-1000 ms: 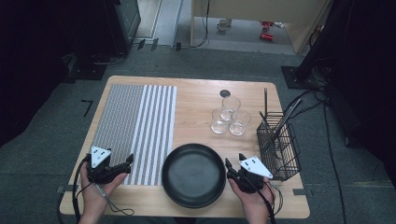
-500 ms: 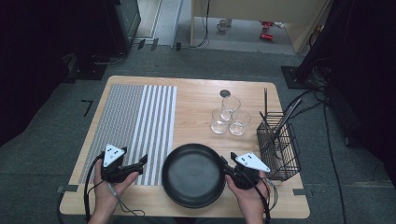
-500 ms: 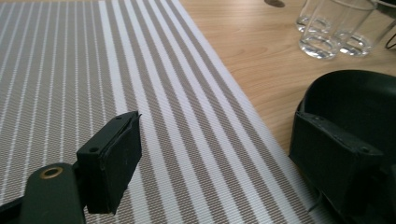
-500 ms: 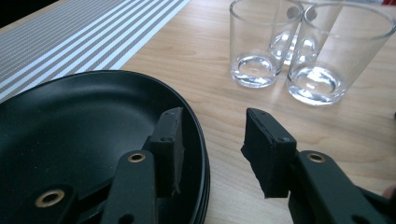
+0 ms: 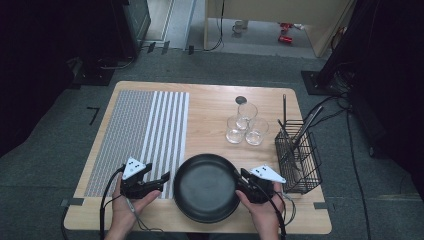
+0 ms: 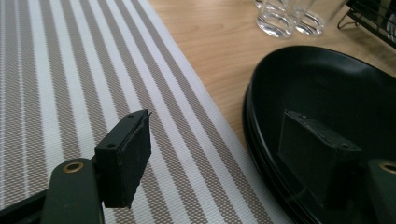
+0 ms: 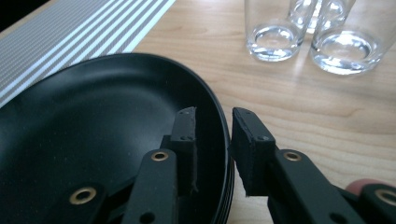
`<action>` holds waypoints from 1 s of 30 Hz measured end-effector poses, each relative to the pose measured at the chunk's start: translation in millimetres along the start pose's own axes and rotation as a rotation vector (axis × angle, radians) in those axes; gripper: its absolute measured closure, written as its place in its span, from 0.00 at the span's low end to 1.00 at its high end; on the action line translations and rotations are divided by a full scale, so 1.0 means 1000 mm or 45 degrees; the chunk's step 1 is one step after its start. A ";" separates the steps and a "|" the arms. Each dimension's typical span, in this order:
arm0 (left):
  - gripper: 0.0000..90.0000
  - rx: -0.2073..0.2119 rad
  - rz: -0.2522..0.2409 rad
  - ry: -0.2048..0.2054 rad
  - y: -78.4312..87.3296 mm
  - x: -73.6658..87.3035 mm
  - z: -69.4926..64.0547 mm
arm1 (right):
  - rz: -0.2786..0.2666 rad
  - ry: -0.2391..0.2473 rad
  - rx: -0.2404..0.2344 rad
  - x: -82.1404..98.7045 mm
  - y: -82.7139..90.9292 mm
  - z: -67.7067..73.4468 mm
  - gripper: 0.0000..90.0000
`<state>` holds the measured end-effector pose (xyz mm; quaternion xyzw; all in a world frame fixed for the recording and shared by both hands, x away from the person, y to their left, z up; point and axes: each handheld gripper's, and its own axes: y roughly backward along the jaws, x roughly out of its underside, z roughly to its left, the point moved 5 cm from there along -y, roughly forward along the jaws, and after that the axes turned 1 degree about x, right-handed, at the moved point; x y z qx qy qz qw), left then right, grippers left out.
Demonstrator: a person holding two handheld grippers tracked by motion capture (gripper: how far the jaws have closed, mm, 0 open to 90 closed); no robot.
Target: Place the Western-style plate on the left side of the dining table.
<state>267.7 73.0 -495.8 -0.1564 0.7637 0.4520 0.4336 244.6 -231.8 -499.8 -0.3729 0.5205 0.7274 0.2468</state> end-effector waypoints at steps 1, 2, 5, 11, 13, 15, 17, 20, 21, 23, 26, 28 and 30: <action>0.32 0.018 -0.002 -0.001 0.000 0.001 -0.002 | 0.005 0.002 0.001 0.002 0.000 0.000 0.81; 0.34 0.031 -0.001 -0.002 -0.001 0.001 -0.005 | 0.011 0.004 -0.002 0.003 -0.001 0.000 0.81; 0.39 0.040 0.022 -0.016 -0.004 0.005 -0.010 | 0.018 -0.009 0.019 0.007 -0.001 -0.001 0.82; 0.48 0.064 0.066 -0.042 -0.013 0.013 -0.018 | 0.035 -0.043 0.057 0.013 0.000 -0.004 0.86; 0.51 0.070 0.085 -0.040 -0.016 0.015 -0.020 | 0.052 -0.067 0.045 0.016 0.000 -0.003 0.88; 0.55 0.094 0.106 -0.030 -0.019 0.018 -0.022 | 0.062 -0.111 0.035 0.018 0.001 -0.003 0.90; 0.60 0.100 0.120 -0.032 -0.021 0.021 -0.023 | 0.059 -0.135 0.024 0.019 0.001 -0.004 0.90; 0.65 0.120 0.125 -0.029 -0.022 0.022 -0.025 | 0.044 -0.157 0.019 0.021 0.002 -0.004 0.91; 0.67 0.122 0.125 -0.030 -0.022 0.022 -0.026 | 0.042 -0.159 0.022 0.021 0.002 -0.005 0.91; 0.71 0.135 0.128 -0.040 -0.022 0.023 -0.028 | 0.043 -0.174 0.024 0.022 0.002 -0.004 0.91; 0.71 0.150 0.142 -0.035 -0.024 0.024 -0.030 | 0.043 -0.196 0.024 0.022 0.003 -0.004 0.92; 0.71 0.162 0.142 -0.022 -0.024 0.025 -0.030 | 0.039 -0.212 0.020 0.022 0.003 -0.004 0.92; 0.70 0.169 0.139 -0.012 -0.024 0.026 -0.029 | 0.039 -0.233 0.011 0.023 0.003 -0.004 0.92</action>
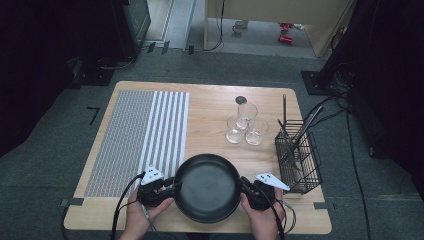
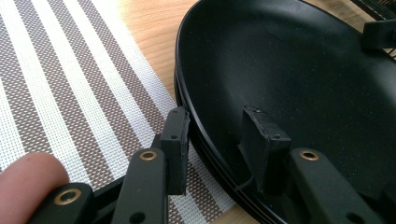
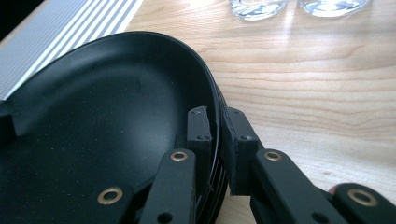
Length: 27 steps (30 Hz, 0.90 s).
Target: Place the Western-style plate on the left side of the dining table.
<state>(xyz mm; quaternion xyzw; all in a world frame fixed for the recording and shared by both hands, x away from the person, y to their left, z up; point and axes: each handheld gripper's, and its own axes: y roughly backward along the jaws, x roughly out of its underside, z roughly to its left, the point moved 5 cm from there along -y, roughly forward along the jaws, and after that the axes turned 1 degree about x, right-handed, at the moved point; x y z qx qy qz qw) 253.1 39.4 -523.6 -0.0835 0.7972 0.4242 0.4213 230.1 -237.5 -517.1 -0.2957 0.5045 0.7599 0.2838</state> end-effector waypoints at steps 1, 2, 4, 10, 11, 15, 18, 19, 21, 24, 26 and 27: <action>0.70 -0.001 -0.004 0.006 0.000 0.000 0.000 | -0.004 -0.003 -0.001 0.000 0.000 0.000 0.92; 0.70 -0.005 -0.006 0.005 0.000 0.000 0.000 | -0.010 -0.001 -0.001 0.001 0.000 0.000 0.92; 0.70 -0.008 -0.007 0.006 0.000 0.000 -0.001 | -0.015 -0.007 0.003 0.001 0.000 0.001 0.92; 0.73 0.020 -0.013 0.041 0.001 0.000 0.002 | -0.030 -0.040 0.019 0.002 0.000 0.002 0.93; 0.73 0.025 -0.017 0.051 0.001 0.000 0.003 | -0.038 -0.042 0.022 0.002 0.000 0.002 0.93; 0.76 0.066 -0.035 0.096 0.002 0.001 0.006 | -0.064 -0.046 0.045 0.004 -0.001 0.004 0.93; 0.76 0.076 -0.039 0.105 0.002 0.001 0.007 | -0.077 -0.041 0.047 0.005 -0.002 0.005 0.92; 0.77 0.076 -0.039 0.106 0.002 0.001 0.007 | -0.079 -0.043 0.046 0.005 -0.002 0.005 0.92; 0.77 0.077 -0.052 0.108 0.004 0.000 0.007 | -0.080 -0.047 0.043 0.005 -0.002 0.006 0.92; 0.79 0.085 -0.084 0.115 0.008 -0.004 0.007 | -0.093 -0.052 0.036 0.007 -0.004 0.008 0.92; 0.79 0.081 -0.094 0.118 0.010 -0.006 0.007 | -0.085 -0.055 0.024 0.009 -0.006 0.010 0.91; 0.80 0.076 -0.092 0.121 0.011 -0.006 0.008 | -0.088 -0.054 0.016 0.010 -0.007 0.011 0.91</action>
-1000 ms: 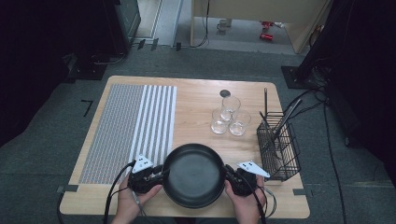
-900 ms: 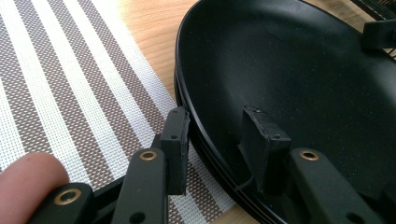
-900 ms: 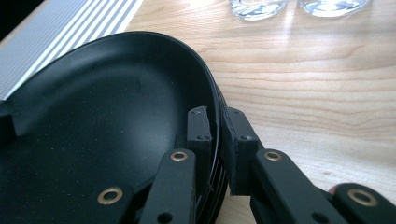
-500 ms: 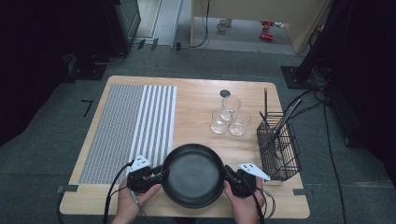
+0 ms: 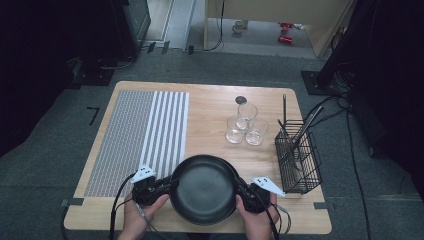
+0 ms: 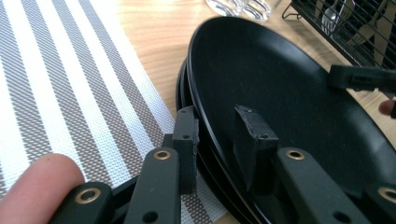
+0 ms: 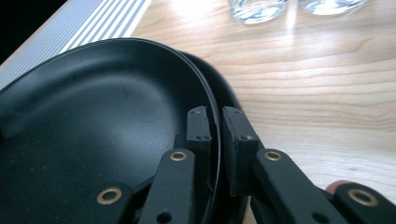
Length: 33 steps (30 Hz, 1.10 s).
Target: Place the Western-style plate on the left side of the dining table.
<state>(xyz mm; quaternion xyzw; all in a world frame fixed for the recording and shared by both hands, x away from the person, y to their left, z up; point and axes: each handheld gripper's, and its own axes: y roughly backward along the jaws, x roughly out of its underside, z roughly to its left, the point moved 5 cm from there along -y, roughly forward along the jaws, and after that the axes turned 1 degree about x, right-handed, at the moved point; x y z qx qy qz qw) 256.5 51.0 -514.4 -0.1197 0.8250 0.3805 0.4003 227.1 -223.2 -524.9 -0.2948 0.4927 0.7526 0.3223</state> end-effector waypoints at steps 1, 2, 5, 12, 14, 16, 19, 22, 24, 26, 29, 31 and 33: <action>0.80 -0.005 0.007 0.003 0.001 0.000 0.001 | -0.001 -0.003 -0.003 0.001 -0.001 0.001 0.91; 0.80 -0.004 0.012 0.004 0.001 0.000 0.002 | -0.005 0.003 -0.003 0.002 -0.001 0.003 0.91; 0.80 -0.008 0.019 0.011 0.003 0.000 0.005 | 0.003 0.005 -0.011 0.002 -0.002 0.005 0.91; 0.80 -0.010 0.025 -0.018 0.007 -0.002 0.007 | 0.029 0.001 -0.035 0.005 -0.004 0.009 0.88; 0.80 -0.021 0.031 -0.036 0.007 -0.002 0.006 | 0.037 -0.003 -0.042 0.005 -0.004 0.009 0.88; 0.78 -0.036 0.040 -0.059 0.008 -0.001 0.005 | 0.046 -0.011 -0.047 0.005 -0.004 0.009 0.88; 0.74 -0.041 0.059 -0.085 0.009 0.003 0.002 | 0.057 -0.022 -0.056 0.006 -0.004 0.009 0.86; 0.72 -0.050 0.063 -0.092 0.009 0.004 0.000 | 0.083 -0.056 -0.078 0.006 -0.005 0.008 0.85; 0.72 -0.046 0.064 -0.090 0.009 0.005 0.000 | 0.089 -0.094 -0.099 0.007 -0.007 0.007 0.85; 0.72 -0.037 0.066 -0.081 0.010 0.005 0.001 | 0.097 -0.137 -0.126 0.007 -0.007 0.005 0.85; 0.72 -0.013 0.069 -0.046 0.008 0.006 0.001 | 0.094 -0.176 -0.141 0.008 -0.008 0.004 0.85; 0.72 -0.004 0.070 -0.029 0.008 0.006 0.001 | 0.090 -0.208 -0.150 0.009 -0.009 0.004 0.86; 0.72 -0.017 0.066 -0.040 0.008 0.006 0.000 | 0.098 -0.252 -0.172 0.009 -0.009 0.002 0.87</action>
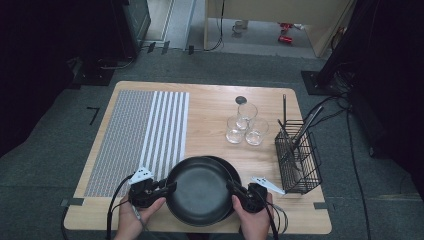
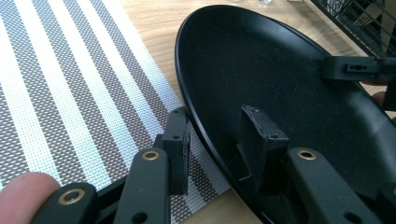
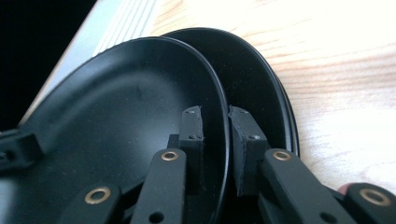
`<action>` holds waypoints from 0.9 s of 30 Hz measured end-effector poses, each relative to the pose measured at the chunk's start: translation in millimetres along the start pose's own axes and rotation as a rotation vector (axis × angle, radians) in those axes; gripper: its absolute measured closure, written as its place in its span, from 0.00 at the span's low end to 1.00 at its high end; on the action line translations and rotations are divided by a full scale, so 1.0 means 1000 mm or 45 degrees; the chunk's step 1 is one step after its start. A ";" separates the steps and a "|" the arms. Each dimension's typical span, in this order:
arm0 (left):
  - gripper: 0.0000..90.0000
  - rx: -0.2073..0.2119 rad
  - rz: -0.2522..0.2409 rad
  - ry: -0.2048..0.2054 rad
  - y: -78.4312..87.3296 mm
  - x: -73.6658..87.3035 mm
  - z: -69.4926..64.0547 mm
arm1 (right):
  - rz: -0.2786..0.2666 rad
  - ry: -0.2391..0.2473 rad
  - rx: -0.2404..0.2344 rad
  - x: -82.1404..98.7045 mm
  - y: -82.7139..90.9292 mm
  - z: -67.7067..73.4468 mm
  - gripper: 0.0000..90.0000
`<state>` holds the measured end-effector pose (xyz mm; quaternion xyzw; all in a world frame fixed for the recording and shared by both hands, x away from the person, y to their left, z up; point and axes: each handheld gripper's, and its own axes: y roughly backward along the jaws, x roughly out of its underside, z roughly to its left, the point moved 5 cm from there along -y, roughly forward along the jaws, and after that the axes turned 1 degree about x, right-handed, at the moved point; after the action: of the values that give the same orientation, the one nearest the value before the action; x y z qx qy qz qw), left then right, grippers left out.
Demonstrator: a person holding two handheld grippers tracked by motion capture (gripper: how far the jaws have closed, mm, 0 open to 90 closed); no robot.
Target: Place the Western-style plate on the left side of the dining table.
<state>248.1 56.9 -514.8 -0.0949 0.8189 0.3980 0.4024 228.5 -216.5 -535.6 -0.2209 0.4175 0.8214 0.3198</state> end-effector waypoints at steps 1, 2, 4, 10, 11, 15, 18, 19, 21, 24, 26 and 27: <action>0.72 -0.007 0.002 0.005 0.000 0.000 0.000 | 0.001 -0.015 -0.009 0.000 0.000 -0.001 0.88; 0.72 -0.008 0.000 0.009 0.000 0.000 0.000 | 0.002 -0.036 -0.026 0.000 0.001 -0.002 0.88; 0.73 -0.007 -0.011 0.023 0.001 0.001 0.000 | -0.014 -0.053 -0.042 0.001 0.001 -0.003 0.89; 0.79 0.035 -0.082 0.095 0.005 0.000 0.003 | -0.102 -0.069 -0.108 -0.004 0.008 0.001 0.93; 0.79 0.035 -0.088 0.096 0.005 -0.001 0.003 | -0.118 -0.063 -0.110 -0.006 0.010 0.003 0.93; 0.81 0.039 -0.106 0.110 0.007 -0.001 0.002 | -0.154 -0.065 -0.122 -0.008 0.013 0.006 0.93; 0.83 0.062 -0.119 0.160 0.007 -0.002 0.005 | -0.161 -0.076 -0.126 -0.008 0.013 0.006 0.94; 0.83 0.064 -0.130 0.160 0.008 -0.002 0.006 | -0.172 -0.074 -0.134 -0.009 0.013 0.007 0.94; 0.84 0.068 -0.158 0.174 0.011 -0.004 0.006 | -0.182 -0.074 -0.141 -0.010 0.014 0.010 0.94; 0.86 0.077 -0.180 0.182 0.014 -0.006 0.009 | -0.187 -0.084 -0.158 -0.011 0.014 0.013 0.94; 0.87 0.077 -0.188 0.188 0.015 -0.007 0.012 | -0.183 -0.094 -0.166 -0.012 0.012 0.014 0.94; 0.87 0.075 -0.190 0.185 0.016 -0.007 0.013 | -0.183 -0.092 -0.166 -0.012 0.011 0.015 0.94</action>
<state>252.7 75.9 -504.4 -0.1724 0.8480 0.3345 0.3731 227.9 -212.6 -513.7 -0.2410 0.3344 0.8291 0.3777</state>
